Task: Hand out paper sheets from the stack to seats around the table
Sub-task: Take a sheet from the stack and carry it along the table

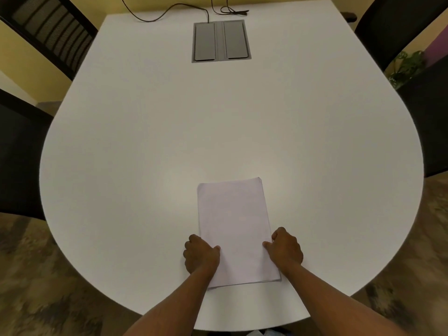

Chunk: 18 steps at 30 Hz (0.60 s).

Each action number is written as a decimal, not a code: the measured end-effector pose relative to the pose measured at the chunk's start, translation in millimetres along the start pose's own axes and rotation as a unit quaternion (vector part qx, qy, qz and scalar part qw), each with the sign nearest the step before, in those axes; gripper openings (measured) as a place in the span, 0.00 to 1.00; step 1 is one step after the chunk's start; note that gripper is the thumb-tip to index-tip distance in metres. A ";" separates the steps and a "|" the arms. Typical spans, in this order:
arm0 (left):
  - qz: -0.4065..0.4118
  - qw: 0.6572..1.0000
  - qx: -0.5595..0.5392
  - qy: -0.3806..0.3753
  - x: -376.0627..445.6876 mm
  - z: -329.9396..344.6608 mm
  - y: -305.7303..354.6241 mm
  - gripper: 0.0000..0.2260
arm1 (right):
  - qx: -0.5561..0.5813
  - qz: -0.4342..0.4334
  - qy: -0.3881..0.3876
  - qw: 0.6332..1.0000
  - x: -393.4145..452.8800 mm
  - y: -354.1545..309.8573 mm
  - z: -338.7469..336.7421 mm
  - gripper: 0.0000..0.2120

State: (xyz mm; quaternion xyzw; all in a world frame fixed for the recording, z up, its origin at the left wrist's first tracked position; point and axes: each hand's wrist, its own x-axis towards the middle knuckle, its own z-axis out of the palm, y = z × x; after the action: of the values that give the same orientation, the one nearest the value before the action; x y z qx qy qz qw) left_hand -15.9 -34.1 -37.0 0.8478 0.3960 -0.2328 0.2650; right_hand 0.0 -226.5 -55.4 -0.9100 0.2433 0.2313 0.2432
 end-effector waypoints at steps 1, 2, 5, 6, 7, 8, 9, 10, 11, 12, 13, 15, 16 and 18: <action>0.005 1.000 -0.002 0.006 -0.7 0.2 -0.1 0.26 | 0.016 0.007 -0.005 1.000 1.0 0.1 0.5 0.12; 0.010 1.000 -0.011 0.012 -1.3 0.8 -0.4 0.24 | 0.033 0.013 -0.010 0.999 1.8 0.4 0.8 0.12; 0.023 0.998 -0.053 0.015 -1.2 1.8 -3.2 0.17 | 0.063 0.024 -0.025 0.997 3.6 1.8 2.3 0.08; 0.025 0.997 -0.065 0.013 -0.8 1.7 -4.1 0.16 | 0.067 0.025 -0.028 0.997 3.9 2.2 2.6 0.07; 0.026 0.997 -0.076 0.010 -0.3 1.2 -5.0 0.15 | 0.071 0.025 -0.028 0.997 3.8 2.6 2.9 0.07; 0.025 0.996 -0.086 0.008 0.2 0.5 -6.0 0.15 | 0.076 0.022 -0.025 0.997 3.4 2.6 3.0 0.08; 0.026 0.995 -0.099 0.006 0.8 -0.2 -7.1 0.15 | 0.080 0.018 -0.022 0.996 2.6 2.5 2.5 0.08; 0.029 0.993 -0.114 0.005 1.5 -0.9 -8.1 0.14 | 0.081 0.015 -0.018 0.996 1.7 2.2 1.8 0.09; 0.034 0.991 -0.127 0.006 2.1 -1.8 -9.0 0.12 | 0.078 0.012 -0.012 0.997 0.4 2.0 1.0 0.10; 0.041 0.990 -0.138 0.008 2.5 -3.0 -9.8 0.10 | 0.074 0.010 -0.005 0.997 -0.9 1.8 0.0 0.11; 0.048 0.988 -0.146 0.009 3.1 -4.3 -10.6 0.08 | 0.069 0.008 0.003 0.998 -2.6 1.7 -0.9 0.11; 0.063 0.985 -0.160 0.009 4.5 -7.0 -12.7 0.06 | 0.048 -0.002 0.017 0.999 -7.1 1.5 -2.5 0.11; 0.070 0.984 -0.166 0.006 4.9 -8.5 -13.7 0.06 | 0.033 -0.010 0.024 0.999 -9.7 1.5 -3.1 0.10; 0.081 0.981 -0.179 -0.003 5.1 -11.0 -15.9 0.06 | 0.004 -0.023 0.051 0.998 -15.9 0.9 -4.1 0.11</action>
State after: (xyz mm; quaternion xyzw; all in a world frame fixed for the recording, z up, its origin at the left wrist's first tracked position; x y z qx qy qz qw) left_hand -23.5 -15.7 -36.1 0.8154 0.3607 -0.1385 0.4311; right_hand -11.6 -224.2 -43.9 -0.9250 0.2356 0.1781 0.2389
